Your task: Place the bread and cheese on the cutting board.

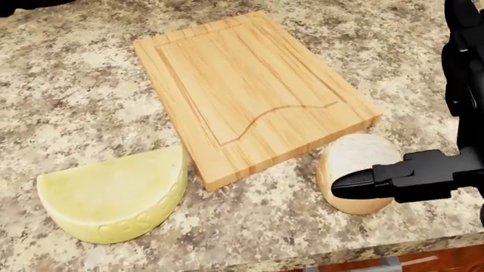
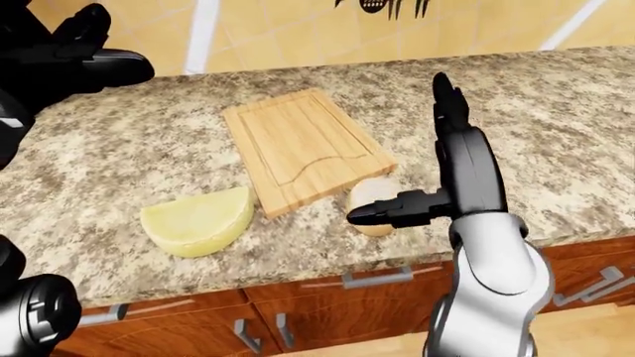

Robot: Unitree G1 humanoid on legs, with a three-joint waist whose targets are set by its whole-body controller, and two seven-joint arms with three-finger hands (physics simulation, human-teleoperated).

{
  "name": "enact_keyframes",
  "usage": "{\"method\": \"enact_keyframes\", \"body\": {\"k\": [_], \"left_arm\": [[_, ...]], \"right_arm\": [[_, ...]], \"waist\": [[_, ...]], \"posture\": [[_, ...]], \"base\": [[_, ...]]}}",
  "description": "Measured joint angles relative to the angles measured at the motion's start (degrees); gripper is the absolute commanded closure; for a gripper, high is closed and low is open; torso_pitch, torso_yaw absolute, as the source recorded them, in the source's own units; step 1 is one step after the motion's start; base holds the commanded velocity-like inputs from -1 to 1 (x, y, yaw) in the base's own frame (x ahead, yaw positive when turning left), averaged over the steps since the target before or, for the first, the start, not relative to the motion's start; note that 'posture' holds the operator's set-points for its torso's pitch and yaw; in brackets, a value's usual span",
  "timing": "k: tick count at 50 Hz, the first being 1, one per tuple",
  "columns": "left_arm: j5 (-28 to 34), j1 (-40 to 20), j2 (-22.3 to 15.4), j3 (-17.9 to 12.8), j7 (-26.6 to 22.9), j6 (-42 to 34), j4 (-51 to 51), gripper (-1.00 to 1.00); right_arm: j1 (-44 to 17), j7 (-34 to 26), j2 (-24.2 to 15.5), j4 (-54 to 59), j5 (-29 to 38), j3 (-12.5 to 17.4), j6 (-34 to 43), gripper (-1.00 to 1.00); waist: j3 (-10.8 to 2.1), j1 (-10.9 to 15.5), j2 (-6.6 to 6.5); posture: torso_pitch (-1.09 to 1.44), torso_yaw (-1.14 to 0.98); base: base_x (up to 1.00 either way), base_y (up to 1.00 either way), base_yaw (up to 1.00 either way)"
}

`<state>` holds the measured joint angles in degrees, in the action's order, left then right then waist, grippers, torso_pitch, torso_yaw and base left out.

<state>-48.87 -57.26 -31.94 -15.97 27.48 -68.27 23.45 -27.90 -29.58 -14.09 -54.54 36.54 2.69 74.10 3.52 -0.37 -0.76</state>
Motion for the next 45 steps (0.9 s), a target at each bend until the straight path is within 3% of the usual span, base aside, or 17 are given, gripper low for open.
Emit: {"method": "enact_keyframes", "body": {"k": [7, 13, 21, 31, 45], "left_arm": [[0.40, -0.13, 0.34, 0.35, -0.61, 0.01, -0.29, -1.00], [0.94, -0.05, 0.58, 0.20, -0.95, 0.06, -0.11, -1.00], [1.05, 0.07, 0.69, 0.08, -0.91, -0.44, 0.18, -1.00], [1.03, 0.08, 0.90, 0.10, -0.80, -0.78, 0.57, -1.00], [1.34, -0.05, 1.15, 0.09, -1.12, -0.92, 0.70, -1.00]], "right_arm": [[-0.60, -0.69, -0.94, -1.87, 1.52, 0.62, 0.71, -1.00], [1.79, -0.35, 0.55, -0.82, 0.67, 1.15, -1.44, -1.00], [7.40, 1.77, 4.68, 0.78, -0.47, -1.20, -6.25, -1.00], [12.95, 4.51, 7.65, 2.80, -0.99, -1.55, -11.83, -1.00], [15.17, 7.34, 8.73, 6.54, -3.18, -0.37, -16.27, -1.00]], "waist": [[-0.34, -0.19, -0.16], [-0.41, -0.10, -0.07], [-0.57, -0.12, -0.11], [-0.88, -0.13, -0.04], [-1.02, -0.08, -0.08]], "posture": [[0.00, 0.00], [0.00, 0.00], [0.00, 0.00], [0.00, 0.00], [0.00, 0.00]], "base": [[0.00, 0.00, 0.00], [0.00, 0.00, 0.00], [0.00, 0.00, 0.00], [0.00, 0.00, 0.00], [0.00, 0.00, 0.00]]}}
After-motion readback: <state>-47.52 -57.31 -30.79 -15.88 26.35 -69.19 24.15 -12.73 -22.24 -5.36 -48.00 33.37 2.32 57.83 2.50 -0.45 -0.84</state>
